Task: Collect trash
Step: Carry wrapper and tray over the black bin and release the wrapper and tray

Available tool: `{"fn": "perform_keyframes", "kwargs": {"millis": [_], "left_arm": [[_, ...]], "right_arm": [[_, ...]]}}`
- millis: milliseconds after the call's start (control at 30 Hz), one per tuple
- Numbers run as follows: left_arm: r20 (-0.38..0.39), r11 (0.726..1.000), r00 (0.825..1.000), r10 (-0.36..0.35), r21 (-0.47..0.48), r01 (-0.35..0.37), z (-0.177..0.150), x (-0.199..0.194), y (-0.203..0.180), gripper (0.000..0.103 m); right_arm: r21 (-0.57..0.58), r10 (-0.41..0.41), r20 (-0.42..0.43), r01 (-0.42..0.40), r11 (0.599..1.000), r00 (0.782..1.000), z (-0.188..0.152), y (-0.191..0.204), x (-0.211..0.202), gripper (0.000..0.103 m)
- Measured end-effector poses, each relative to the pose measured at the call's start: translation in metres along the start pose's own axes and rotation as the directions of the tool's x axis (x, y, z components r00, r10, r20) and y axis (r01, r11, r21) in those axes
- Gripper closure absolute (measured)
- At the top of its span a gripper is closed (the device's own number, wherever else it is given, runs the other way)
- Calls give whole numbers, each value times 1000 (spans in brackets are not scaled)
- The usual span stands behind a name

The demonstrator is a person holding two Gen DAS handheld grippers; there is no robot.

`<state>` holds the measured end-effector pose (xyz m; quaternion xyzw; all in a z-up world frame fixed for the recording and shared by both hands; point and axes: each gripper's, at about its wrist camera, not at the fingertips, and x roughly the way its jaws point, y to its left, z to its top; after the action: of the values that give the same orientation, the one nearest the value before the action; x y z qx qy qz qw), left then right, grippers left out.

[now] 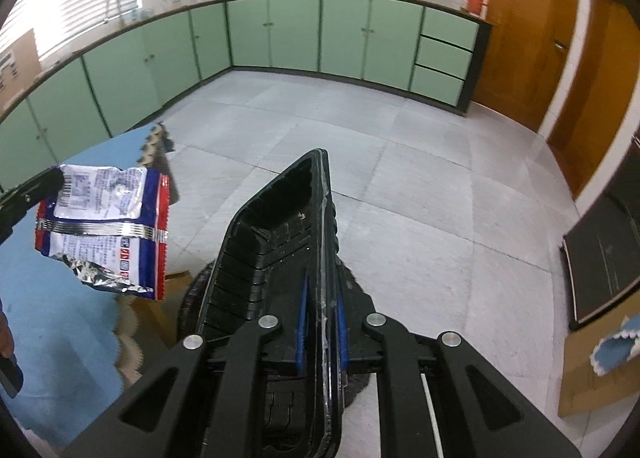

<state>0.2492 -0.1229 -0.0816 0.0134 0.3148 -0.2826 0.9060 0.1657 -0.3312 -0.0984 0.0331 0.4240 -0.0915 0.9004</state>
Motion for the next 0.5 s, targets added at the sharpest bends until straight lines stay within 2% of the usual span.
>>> {"fn": "perform_keyframes", "kwargs": {"millis": [100,200,233,267,500], "left_arm": [[-34,1000,999,-21,21,22,-4,19,-17,90],[-70,999,997,-27,25,29,-9,34,-25,83],[-84,999,996,-31,25,33,-11,39,-27,71],[-89,999,995,-34,26,37,-12,41,-29,64],[-96,999,995,-23,28,26,-10,39,-21,54]], "right_arm": [[20,-13,-11,13,1000,1000,-8,-14,2,91],[40,-24,-23,25,999,999,-13,-22,9,91],[47,-26,-29,28,998,999,-16,-25,10,91],[54,-27,-35,29,998,999,-18,-27,12,91],[64,-15,-70,20,998,997,-27,-29,31,91]]}}
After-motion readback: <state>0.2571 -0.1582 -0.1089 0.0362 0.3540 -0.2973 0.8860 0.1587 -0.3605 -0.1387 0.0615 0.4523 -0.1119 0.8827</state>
